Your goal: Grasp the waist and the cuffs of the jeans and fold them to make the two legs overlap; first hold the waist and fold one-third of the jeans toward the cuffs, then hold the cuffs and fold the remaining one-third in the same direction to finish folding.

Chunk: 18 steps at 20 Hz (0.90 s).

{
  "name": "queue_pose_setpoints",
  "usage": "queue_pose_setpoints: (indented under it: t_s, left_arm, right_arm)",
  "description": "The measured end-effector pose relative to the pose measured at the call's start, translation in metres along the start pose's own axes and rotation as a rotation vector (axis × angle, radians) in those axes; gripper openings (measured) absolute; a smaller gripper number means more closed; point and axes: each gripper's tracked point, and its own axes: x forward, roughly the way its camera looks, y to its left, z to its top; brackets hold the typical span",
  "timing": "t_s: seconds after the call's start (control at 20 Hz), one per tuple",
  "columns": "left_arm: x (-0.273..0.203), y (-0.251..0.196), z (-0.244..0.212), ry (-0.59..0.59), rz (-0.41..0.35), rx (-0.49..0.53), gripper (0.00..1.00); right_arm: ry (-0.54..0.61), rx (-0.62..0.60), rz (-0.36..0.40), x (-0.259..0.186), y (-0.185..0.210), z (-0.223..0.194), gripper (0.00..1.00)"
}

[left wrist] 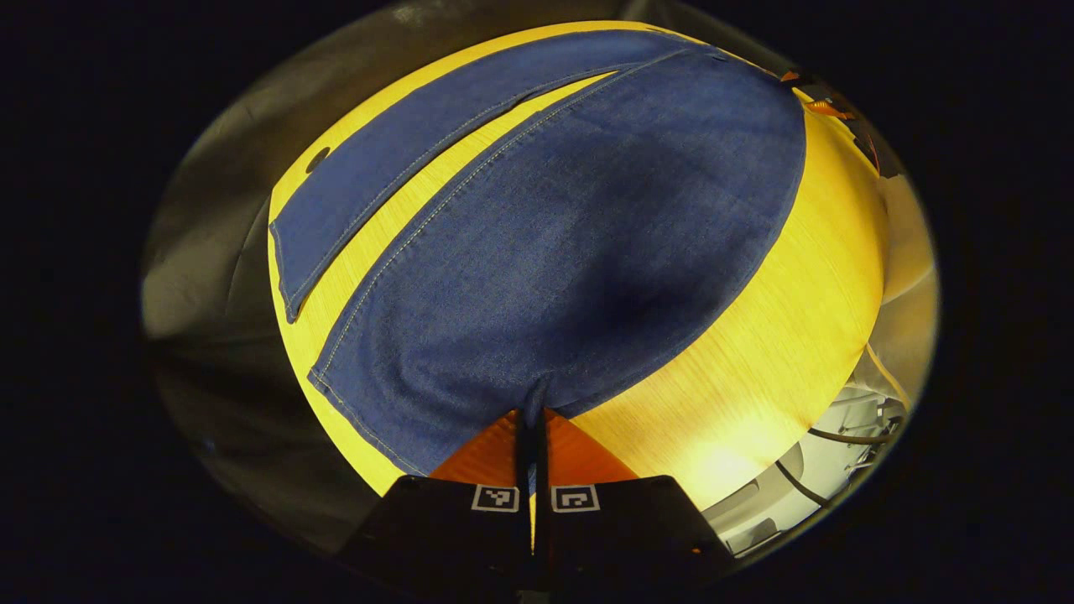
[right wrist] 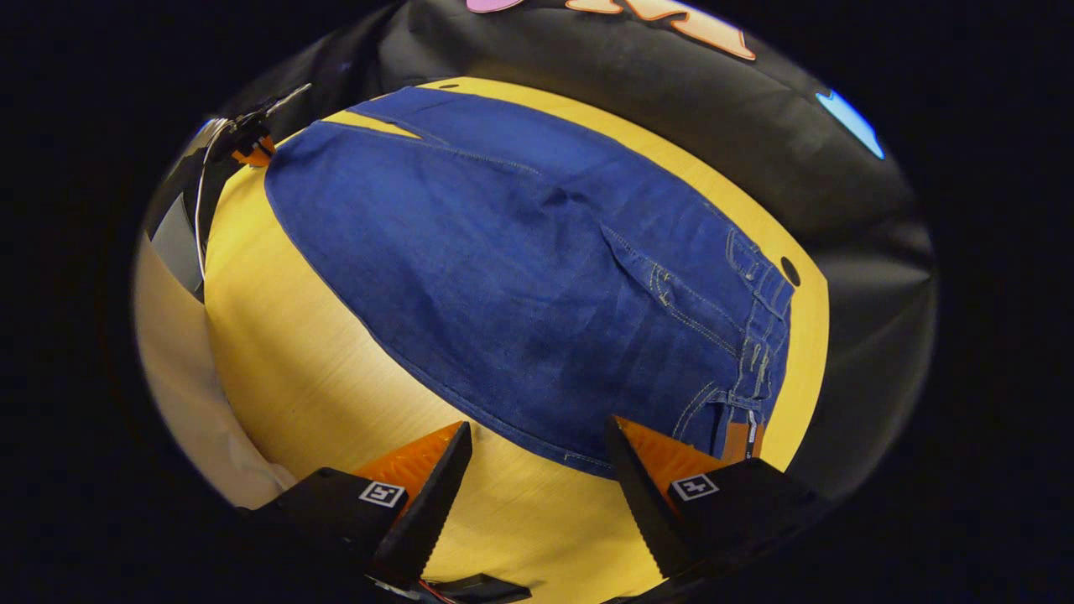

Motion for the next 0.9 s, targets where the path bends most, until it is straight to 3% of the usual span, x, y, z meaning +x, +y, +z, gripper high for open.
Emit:
queue_pose_setpoints:
  t_s: [0.3, 0.45, 0.55, 0.6, 0.65, 0.75, 0.8, 0.85, 0.9]
  left_arm:
    - [0.0, 0.0, 0.001, 0.019, -0.009, 0.023, 0.0]
    - [0.0, -0.001, 0.0, 0.028, -0.022, 0.021, 0.0]
    - [0.001, -0.001, 0.001, 0.017, -0.016, 0.014, 0.0]
    - [0.001, -0.001, 0.002, 0.015, -0.013, 0.006, 0.0]
    - [0.001, -0.001, 0.003, 0.011, -0.012, 0.001, 0.0]
    - [0.001, -0.001, 0.002, 0.007, -0.008, -0.003, 0.0]
    - [0.001, -0.001, 0.003, 0.008, -0.006, -0.006, 0.0]
    - [0.001, -0.001, 0.003, 0.006, -0.004, -0.01, 0.0]
    - [0.001, -0.001, 0.003, 0.006, -0.001, -0.018, 0.0]
  right_arm:
    - [0.077, 0.006, 0.113, 0.008, 0.02, -0.004, 0.91]
    - [0.074, -0.001, 0.125, 0.008, 0.016, -0.001, 0.69]
    - [0.067, -0.01, 0.125, 0.006, 0.016, -0.001, 0.74]
    - [0.057, -0.017, 0.124, 0.007, 0.015, 0.0, 0.71]
    - [0.047, -0.029, 0.12, 0.009, 0.01, 0.003, 0.53]
    - [0.048, -0.028, 0.112, 0.009, 0.002, 0.006, 0.37]
    - [0.051, -0.028, 0.11, 0.011, 0.002, 0.008, 0.24]
    - [0.048, -0.032, 0.112, 0.011, 0.002, 0.01, 0.18]
    - [0.037, -0.04, 0.112, 0.009, 0.003, 0.009, 0.18]
